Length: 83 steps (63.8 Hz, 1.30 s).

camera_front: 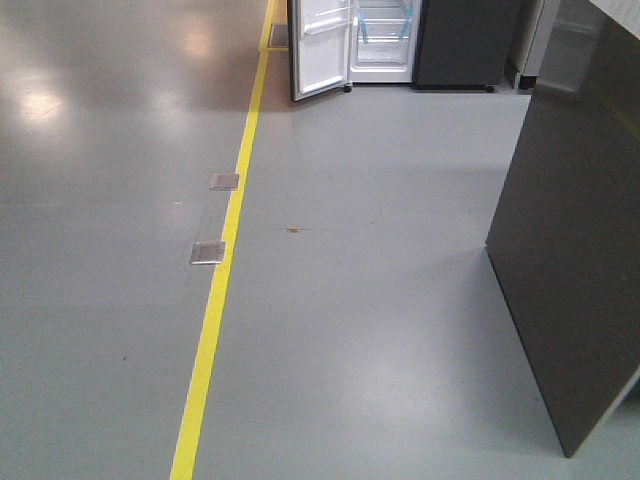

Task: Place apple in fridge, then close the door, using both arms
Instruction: 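Drive the base away from the counter toward the open refrigerator, then drive up to the refrigerator door holding the apple in the right gripper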

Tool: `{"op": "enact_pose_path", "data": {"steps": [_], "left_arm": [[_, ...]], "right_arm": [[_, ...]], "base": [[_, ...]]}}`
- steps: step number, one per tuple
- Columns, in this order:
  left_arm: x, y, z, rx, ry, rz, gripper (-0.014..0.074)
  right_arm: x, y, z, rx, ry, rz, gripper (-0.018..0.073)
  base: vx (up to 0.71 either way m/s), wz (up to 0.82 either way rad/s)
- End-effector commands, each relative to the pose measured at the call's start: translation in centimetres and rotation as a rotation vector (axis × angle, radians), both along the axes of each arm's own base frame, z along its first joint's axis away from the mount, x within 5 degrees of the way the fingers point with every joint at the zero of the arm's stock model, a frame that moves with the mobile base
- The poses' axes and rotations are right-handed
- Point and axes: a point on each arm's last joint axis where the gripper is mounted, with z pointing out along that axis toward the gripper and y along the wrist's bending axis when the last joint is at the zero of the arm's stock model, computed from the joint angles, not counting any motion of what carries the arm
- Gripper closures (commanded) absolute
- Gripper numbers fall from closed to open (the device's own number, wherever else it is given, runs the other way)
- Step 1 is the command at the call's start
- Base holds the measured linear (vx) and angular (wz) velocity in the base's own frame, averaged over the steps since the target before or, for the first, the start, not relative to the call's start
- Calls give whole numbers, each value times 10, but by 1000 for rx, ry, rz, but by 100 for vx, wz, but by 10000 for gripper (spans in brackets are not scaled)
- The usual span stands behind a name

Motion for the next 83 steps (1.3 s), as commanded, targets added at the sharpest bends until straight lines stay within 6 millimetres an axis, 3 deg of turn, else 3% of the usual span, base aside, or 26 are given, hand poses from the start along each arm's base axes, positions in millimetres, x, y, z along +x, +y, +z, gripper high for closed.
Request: {"op": "enact_pose_path", "data": {"steps": [1,83], "left_arm": [[0,-2,0,-10,-68,-22,603],[0,-2,0,-10,-68,-22,603]], "right_arm": [[-15,5,14,32,-58,30,566],[-15,5,13,32,-57,30,566]], "base": [[26,6],[29,1]]}}
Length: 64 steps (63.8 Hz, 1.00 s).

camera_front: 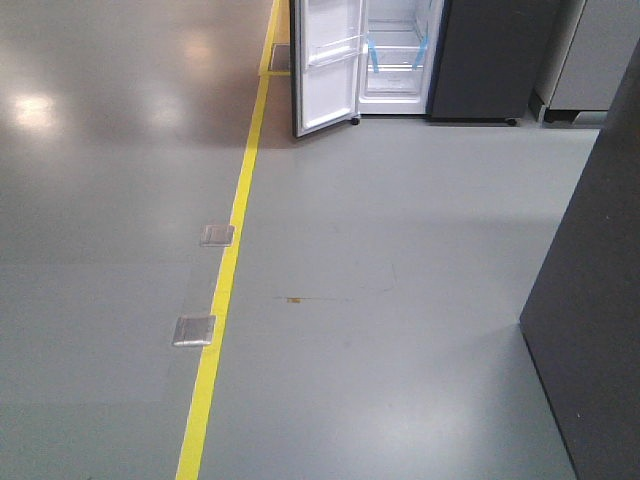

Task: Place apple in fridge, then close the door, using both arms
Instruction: 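Drive up to the refrigerator door holding the apple in the right gripper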

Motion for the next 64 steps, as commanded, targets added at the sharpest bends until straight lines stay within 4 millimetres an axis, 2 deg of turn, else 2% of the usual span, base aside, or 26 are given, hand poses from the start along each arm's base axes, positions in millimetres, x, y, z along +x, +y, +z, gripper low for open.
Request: {"op": "enact_pose_path", "data": {"steps": [1,64], "left_arm": [[0,-2,0,-10,-68,-22,603],[0,-2,0,-10,-68,-22,603]], "right_arm": [[-15,5,13,33,-58,29,566],[-15,5,13,33,-58,29,566]], "base": [[32,-3],[30,1]]}}
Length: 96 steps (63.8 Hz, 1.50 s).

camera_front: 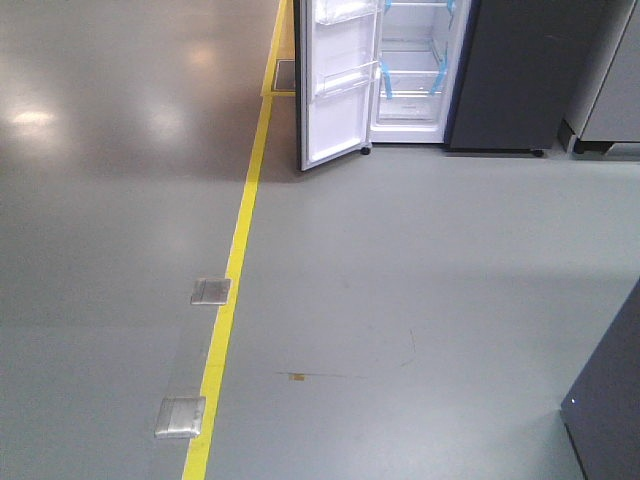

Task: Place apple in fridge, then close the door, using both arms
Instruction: 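Drive up to the refrigerator door holding the apple in the right gripper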

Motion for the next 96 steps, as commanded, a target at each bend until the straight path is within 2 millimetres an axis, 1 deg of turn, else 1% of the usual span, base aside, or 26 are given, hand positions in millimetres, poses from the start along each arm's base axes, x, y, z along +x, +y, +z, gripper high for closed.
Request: {"op": "enact_pose_path", "data": {"steps": [1,96], "left_arm": [[0,-2,0,-10,-68,-22,603],[0,-2,0,-10,-68,-22,603]], "right_arm": [[-15,5,13,33,-58,29,566],[-15,5,13,33,-58,29,566]], "base": [[28,2],[27,-2]]}}
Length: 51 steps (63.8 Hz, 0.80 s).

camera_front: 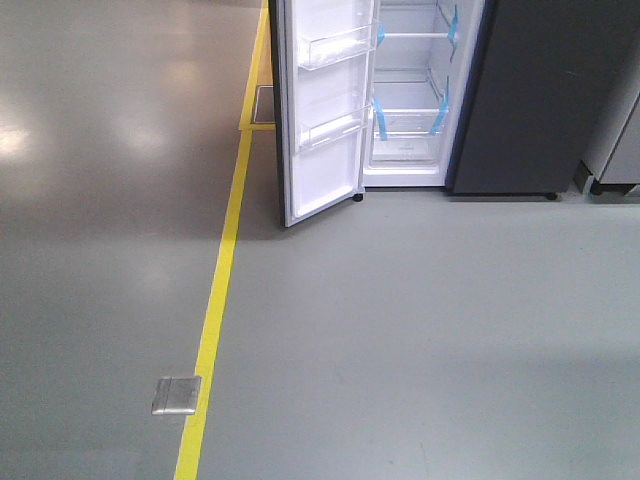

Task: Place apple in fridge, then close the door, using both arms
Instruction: 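Drive up to the refrigerator door holding the apple in the right gripper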

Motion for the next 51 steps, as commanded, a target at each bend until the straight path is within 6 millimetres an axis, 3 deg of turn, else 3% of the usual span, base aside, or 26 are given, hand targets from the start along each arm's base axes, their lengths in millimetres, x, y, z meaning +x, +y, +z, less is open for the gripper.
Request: {"op": "enact_pose_path", "data": {"steps": [1,51], "left_arm": [[0,-2,0,-10,-68,-22,603],[0,-2,0,-10,-68,-22,603]], "right_arm": [[-15,5,13,33,-58,29,566],[-15,5,13,33,-58,29,566]], "base": [[25,1],[26,0]]}}
